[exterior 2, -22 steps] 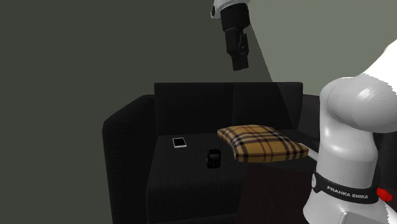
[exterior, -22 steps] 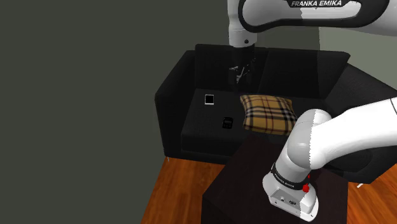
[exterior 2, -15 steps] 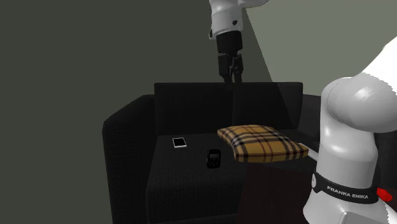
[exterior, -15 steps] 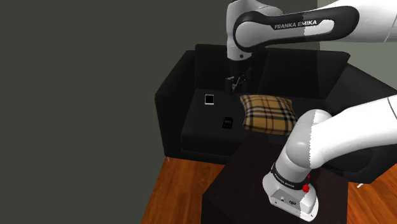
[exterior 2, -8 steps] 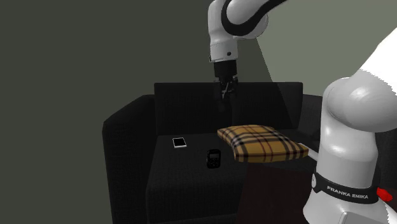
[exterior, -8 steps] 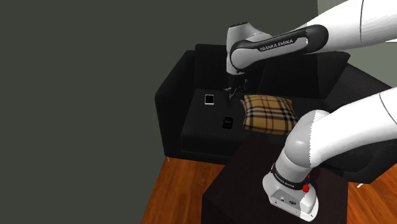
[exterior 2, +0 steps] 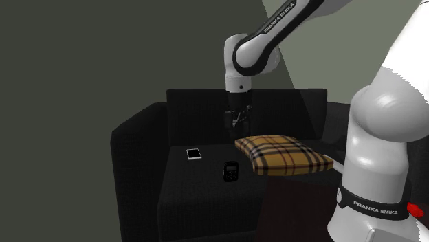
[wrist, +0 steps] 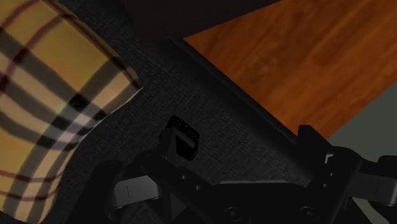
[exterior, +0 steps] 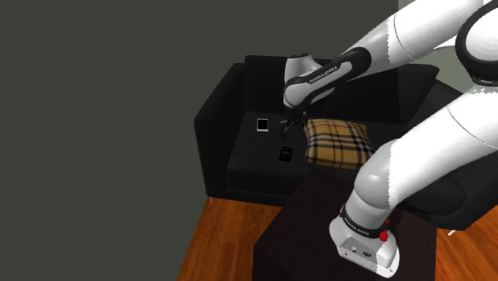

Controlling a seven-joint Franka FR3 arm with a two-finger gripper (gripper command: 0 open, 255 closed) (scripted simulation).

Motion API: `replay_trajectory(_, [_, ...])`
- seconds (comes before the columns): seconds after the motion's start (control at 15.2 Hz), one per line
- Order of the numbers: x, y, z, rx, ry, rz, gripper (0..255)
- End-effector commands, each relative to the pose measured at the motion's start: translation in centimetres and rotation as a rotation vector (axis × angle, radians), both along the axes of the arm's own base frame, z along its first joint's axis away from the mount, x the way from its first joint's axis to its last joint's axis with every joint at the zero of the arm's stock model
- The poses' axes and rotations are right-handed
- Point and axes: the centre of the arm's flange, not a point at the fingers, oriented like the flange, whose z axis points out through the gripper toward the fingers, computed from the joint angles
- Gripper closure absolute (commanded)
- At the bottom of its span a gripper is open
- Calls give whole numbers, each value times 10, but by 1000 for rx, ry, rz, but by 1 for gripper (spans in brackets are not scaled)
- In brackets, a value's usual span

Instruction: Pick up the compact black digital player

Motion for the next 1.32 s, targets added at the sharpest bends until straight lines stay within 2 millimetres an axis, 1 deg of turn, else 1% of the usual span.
replay_trajectory(0.0, [8,-12,-22,-3,-18,-23,0])
replay_trajectory(0.79, [46,-99,-143,-9,-98,-162,0])
replay_trajectory(0.86, [49,-105,-151,-10,-103,-170,0])
replay_trajectory(1.25, [49,-105,-182,-10,-103,-170,0])
